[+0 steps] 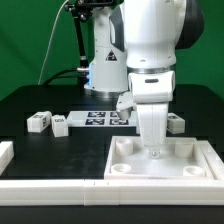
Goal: Assemble one leg
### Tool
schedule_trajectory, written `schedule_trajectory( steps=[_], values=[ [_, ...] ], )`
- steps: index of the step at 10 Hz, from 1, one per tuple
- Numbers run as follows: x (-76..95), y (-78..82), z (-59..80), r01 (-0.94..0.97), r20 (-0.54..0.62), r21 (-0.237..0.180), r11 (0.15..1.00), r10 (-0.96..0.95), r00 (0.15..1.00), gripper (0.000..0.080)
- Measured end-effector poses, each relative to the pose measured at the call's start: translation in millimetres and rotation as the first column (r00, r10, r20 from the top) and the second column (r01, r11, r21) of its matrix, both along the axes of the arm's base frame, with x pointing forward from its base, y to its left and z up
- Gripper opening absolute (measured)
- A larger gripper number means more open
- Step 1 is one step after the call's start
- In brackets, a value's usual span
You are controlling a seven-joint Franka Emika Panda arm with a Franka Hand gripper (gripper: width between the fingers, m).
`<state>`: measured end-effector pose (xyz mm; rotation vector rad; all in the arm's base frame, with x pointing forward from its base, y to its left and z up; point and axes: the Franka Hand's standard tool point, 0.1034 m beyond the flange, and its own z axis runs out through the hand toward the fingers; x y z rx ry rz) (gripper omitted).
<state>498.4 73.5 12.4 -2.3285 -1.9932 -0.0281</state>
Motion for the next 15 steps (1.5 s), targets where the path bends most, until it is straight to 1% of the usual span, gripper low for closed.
schedule_trajectory(
  steps=[2, 4, 7, 8, 10, 11, 12, 13, 14, 15],
  values=[
    [-13.6, 6.0, 19.7, 0.075, 0.009, -0.013, 0.997, -0.075, 0.997, 0.0649],
    [-20.2, 10.3, 39.5, 0.113, 0.039, -0.016, 0.993, -0.112, 0.993, 0.0649],
    [-20.7, 9.6, 36.9, 0.149, 0.033, -0.016, 0.989, -0.148, 0.988, 0.0649],
    [-20.8, 9.9, 36.8, 0.221, 0.028, -0.014, 0.975, -0.221, 0.975, 0.0649],
    [-21.7, 10.7, 36.4, 0.404, 0.016, -0.017, 0.915, -0.403, 0.915, 0.0649],
    [-27.0, 15.4, 36.2, 0.532, 0.024, -0.005, 0.847, -0.531, 0.847, 0.0649],
    [-37.8, 21.6, 34.3, 0.644, 0.010, -0.014, 0.765, -0.644, 0.765, 0.0649],
    [-40.8, 27.3, 33.3, 0.706, 0.003, -0.020, 0.708, -0.706, 0.708, 0.0649],
    [-44.1, 34.3, 32.5, 0.801, -0.010, -0.025, 0.598, -0.802, 0.598, 0.0649],
    [-50.0, 45.9, 31.0, 0.869, -0.018, -0.030, 0.494, -0.869, 0.494, 0.0649]
  ],
)
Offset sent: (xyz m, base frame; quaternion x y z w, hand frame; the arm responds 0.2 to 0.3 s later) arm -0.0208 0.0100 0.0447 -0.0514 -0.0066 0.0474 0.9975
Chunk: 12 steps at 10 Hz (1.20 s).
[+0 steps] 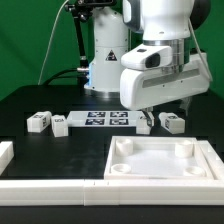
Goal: Assemble one leg
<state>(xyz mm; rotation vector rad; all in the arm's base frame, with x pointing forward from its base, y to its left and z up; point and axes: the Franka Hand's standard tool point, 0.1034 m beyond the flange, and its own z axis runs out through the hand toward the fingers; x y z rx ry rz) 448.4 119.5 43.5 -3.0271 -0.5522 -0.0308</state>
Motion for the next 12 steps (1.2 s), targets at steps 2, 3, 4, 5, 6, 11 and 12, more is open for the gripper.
schedule_trajectory(
  steps=[2, 3, 4, 5, 6, 11, 12],
  values=[
    [-2.8, 5.9, -0.9, 0.040, -0.005, 0.002, 0.999, -0.040, 0.999, 0.0649],
    [-2.8, 5.5, -1.0, 0.040, -0.006, 0.002, 0.999, -0.040, 0.999, 0.0649],
    [-4.8, 5.8, -1.6, 0.037, -0.029, -0.005, 0.999, -0.037, 0.999, 0.0649],
    [-6.3, 5.6, -2.0, 0.035, -0.045, -0.009, 0.999, -0.036, 0.998, 0.0649],
    [-11.0, 5.5, -1.9, 0.025, -0.134, -0.035, 0.999, -0.029, 0.991, 0.0649],
    [-44.6, 28.6, -15.8, 0.031, -0.482, -0.201, 0.979, -0.126, 0.867, 0.0649],
    [-53.5, 28.5, -21.5, 0.007, -0.565, -0.234, 0.972, -0.142, 0.813, 0.0649]
  ],
)
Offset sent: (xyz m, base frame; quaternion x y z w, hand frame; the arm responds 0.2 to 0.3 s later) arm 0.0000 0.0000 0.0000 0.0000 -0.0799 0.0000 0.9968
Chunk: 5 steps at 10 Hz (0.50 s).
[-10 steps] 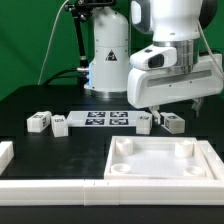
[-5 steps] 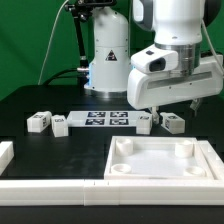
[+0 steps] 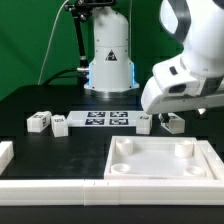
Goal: Assemble one leg
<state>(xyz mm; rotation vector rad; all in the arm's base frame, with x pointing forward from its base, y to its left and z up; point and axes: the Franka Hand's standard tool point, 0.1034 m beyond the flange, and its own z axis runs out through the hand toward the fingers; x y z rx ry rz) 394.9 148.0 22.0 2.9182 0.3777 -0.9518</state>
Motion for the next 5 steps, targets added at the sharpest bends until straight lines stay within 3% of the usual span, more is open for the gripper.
schedule_trajectory(
  steps=[5],
  values=[
    [-14.1, -8.5, -12.5, -0.042, -0.403, -0.074, 0.996, 0.008, 0.915, 0.0649]
  ],
)
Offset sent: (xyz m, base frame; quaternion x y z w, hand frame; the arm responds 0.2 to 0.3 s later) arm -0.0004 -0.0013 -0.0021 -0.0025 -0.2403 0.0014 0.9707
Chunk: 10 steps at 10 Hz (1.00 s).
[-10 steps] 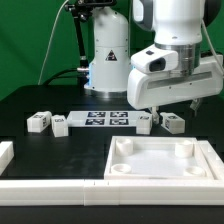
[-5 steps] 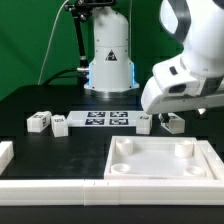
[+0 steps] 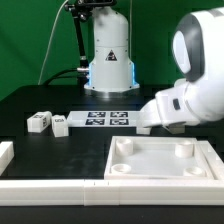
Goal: Assemble one leg
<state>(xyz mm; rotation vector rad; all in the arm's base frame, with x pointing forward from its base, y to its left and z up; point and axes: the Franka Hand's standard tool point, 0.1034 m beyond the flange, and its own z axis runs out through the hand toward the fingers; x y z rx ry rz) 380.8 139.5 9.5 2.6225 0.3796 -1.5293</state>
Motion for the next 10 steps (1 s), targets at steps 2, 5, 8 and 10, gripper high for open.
schedule_trajectory(
  steps=[2, 5, 8, 10],
  values=[
    [3.8, 1.4, -5.9, 0.001, -0.041, -0.006, 1.000, -0.001, 0.999, 0.0608],
    [2.3, 1.9, -5.0, -0.002, -0.043, -0.007, 1.000, 0.002, 0.999, 0.0301],
    [2.1, 1.9, -5.0, -0.002, -0.043, -0.007, 1.000, 0.002, 0.999, 0.0289],
    [2.1, 1.9, -5.0, -0.002, -0.043, -0.007, 1.000, 0.002, 0.999, 0.0289]
  ],
)
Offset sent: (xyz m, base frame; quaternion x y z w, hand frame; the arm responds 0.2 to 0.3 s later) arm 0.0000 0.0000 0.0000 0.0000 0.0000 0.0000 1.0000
